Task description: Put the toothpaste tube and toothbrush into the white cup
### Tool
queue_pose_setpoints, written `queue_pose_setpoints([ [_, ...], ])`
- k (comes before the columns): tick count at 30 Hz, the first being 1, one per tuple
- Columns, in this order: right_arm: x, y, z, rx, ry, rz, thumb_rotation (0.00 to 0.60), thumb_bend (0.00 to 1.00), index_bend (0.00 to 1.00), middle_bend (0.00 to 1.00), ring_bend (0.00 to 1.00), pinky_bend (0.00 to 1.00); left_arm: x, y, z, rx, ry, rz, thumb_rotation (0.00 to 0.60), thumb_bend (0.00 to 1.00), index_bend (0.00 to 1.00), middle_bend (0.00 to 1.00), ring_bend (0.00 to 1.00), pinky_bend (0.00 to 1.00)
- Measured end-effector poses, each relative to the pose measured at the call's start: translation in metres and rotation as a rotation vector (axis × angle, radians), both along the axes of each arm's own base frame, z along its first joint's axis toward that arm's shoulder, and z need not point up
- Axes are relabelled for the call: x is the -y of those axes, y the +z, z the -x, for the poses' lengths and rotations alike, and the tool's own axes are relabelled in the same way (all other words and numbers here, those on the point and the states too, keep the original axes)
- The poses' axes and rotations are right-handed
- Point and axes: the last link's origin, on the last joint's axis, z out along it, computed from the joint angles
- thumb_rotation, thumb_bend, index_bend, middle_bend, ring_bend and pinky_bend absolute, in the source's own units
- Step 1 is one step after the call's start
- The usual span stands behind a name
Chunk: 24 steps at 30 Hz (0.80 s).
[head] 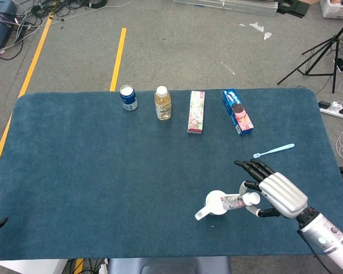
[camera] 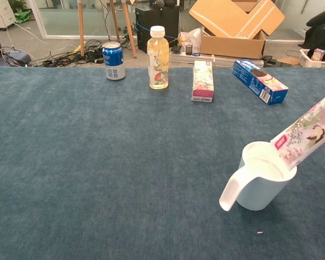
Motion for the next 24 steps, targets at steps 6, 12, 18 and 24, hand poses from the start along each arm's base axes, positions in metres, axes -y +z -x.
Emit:
queue_pose_setpoints([
  [6, 0.005, -0.008, -0.001, -0.007, -0.002, -0.020, 0.600, 0.27, 0.58, 0.00, 0.00, 0.00, 0.000, 0.000, 0.000, 0.003, -0.001, -0.001, 0.600, 0.00, 0.39, 0.14, 0.16, 0.17],
  [12, 0.011, -0.018, -0.003, -0.013, -0.004, -0.039, 0.600, 0.27, 0.58, 0.00, 0.00, 0.00, 0.000, 0.001, -0.001, 0.007, -0.002, -0.005, 0.600, 0.00, 0.39, 0.14, 0.16, 0.17],
  [18, 0.017, -0.028, -0.004, -0.021, -0.009, -0.062, 0.600, 0.27, 0.58, 0.00, 0.00, 0.00, 0.000, 0.002, -0.001, 0.010, -0.003, -0.007, 0.600, 0.00, 0.39, 0.14, 0.16, 0.17],
  [24, 0.025, -0.043, 0.000, -0.043, -0.024, -0.090, 0.600, 0.27, 0.58, 0.00, 0.00, 0.00, 0.000, 0.002, -0.002, 0.010, -0.005, -0.008, 0.600, 0.00, 0.38, 0.14, 0.16, 0.17],
])
